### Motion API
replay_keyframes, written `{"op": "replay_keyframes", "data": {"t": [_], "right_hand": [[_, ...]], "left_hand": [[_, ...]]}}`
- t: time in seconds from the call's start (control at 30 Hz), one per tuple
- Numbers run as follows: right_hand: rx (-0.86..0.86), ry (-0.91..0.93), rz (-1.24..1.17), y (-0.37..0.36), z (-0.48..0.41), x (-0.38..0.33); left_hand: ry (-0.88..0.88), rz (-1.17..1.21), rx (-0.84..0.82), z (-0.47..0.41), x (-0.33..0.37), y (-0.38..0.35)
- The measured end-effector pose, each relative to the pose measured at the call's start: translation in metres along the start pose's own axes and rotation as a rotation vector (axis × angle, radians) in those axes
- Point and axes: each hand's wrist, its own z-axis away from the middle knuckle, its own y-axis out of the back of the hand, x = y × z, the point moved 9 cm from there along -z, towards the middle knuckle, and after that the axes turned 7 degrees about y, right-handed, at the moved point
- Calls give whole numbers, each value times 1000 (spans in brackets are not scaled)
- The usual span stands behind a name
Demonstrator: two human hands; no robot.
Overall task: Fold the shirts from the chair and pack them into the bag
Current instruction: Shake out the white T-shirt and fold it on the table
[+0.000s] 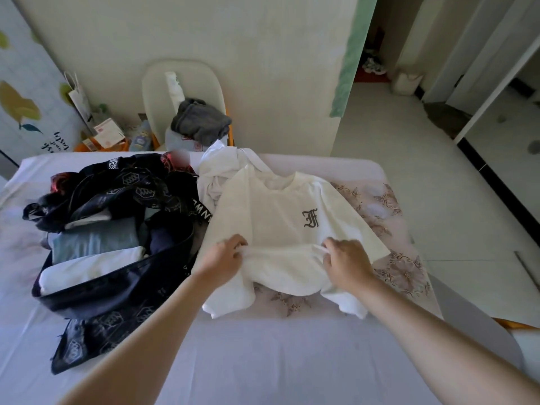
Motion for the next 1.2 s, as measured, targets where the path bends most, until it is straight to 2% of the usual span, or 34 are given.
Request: {"op": "replay_keyframes", "data": {"t": [0.07,0.13,0.17,0.23,0.3,0.37,0.43,0.57,0.63,0.7,0.77,0.83,0.93,1.13,1.2], "right_hand": [[-45,-90,123,-4,-15,16],[-67,-82,152,-9,-21,16],[-67,-23,140,-12,-21,8],[-93,165,86,-28,-14,-13],[-241,275,-10,-54,-2,-26],[-418,254,-61,-76,9,-26],[-501,242,-42,-84,16,-20],[-563,313,19,-87,30,-8],[-475,305,0,-81,33,1],[-331,230,-117,-66,29,12],[-222,38,-265,-46,25,25],[-148,-184,-414,-32,24,38],[-4,-384,-607,-4,29,47],[261,-619,-1049,45,52,62],[252,-631,-1146,52,62,62]], "left_hand": [[-124,-216,252,-7,11,18],[-254,-292,376,-5,23,13],[-343,-282,343,-2,29,1],[-440,-236,107,5,32,-35],[-299,-340,-218,11,9,-76],[-210,-558,-414,18,-20,-101],[-237,-657,-443,19,-29,-108],[-254,-635,-273,9,-20,-98],[-224,-600,-199,5,-11,-97],[-231,-543,-145,5,8,-103],[-309,-444,-83,8,38,-112],[-380,-369,-104,15,71,-126],[-399,-274,-130,24,111,-138],[-314,-67,4,30,131,-114],[-218,-6,-67,32,126,-103]]}}
